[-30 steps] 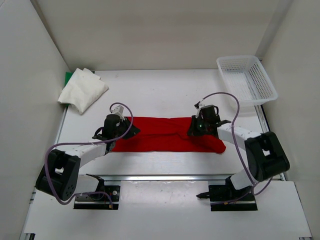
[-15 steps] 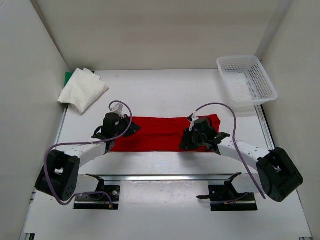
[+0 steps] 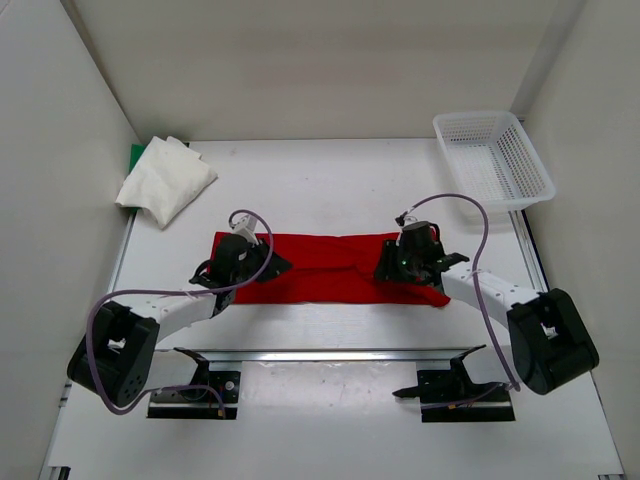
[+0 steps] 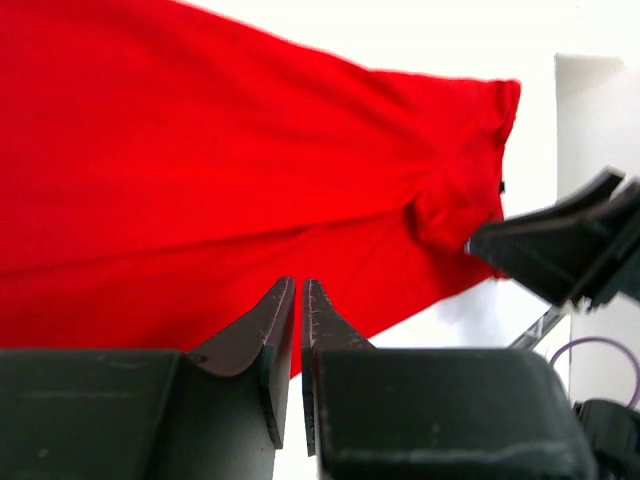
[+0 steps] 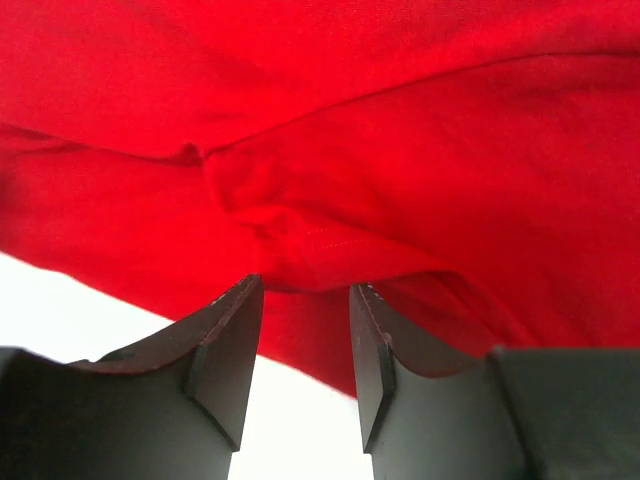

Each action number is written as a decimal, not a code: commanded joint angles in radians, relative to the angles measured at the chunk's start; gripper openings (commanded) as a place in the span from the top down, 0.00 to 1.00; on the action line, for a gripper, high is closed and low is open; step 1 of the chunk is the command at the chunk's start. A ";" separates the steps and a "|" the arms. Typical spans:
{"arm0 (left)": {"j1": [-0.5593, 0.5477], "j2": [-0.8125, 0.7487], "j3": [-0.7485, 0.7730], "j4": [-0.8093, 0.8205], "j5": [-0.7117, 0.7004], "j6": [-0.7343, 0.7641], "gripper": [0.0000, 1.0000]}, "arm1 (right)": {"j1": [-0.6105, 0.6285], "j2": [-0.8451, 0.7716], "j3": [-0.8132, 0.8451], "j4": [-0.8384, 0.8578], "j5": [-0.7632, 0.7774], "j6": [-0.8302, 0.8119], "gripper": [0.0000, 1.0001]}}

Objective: Fold and stack the t-shirts
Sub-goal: Fold the other side of the tshirt into a rectangle

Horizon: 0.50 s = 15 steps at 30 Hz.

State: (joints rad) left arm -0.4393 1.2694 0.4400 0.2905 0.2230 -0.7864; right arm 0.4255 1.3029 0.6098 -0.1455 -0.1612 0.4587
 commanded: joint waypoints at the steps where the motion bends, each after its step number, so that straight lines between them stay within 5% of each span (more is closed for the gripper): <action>1: -0.021 -0.005 -0.024 0.047 0.007 -0.014 0.82 | 0.005 0.050 0.054 0.034 0.025 -0.020 0.61; 4: -0.032 -0.004 -0.037 0.061 0.010 -0.020 0.82 | 0.016 0.090 0.071 0.058 0.014 -0.006 0.64; 7: -0.041 -0.005 -0.047 0.075 0.006 -0.025 0.82 | 0.039 0.101 0.074 0.064 0.022 0.027 0.90; 10: -0.047 -0.013 -0.047 0.072 0.004 -0.028 0.83 | 0.064 0.075 0.061 0.051 0.020 0.038 0.99; 15: -0.036 -0.024 -0.040 0.067 0.025 -0.031 0.82 | 0.081 -0.006 -0.019 0.049 -0.107 0.125 1.00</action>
State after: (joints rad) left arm -0.4782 1.2724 0.3988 0.3309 0.2260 -0.8131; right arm 0.4995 1.3693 0.6285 -0.1299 -0.1822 0.5144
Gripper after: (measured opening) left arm 0.193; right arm 0.010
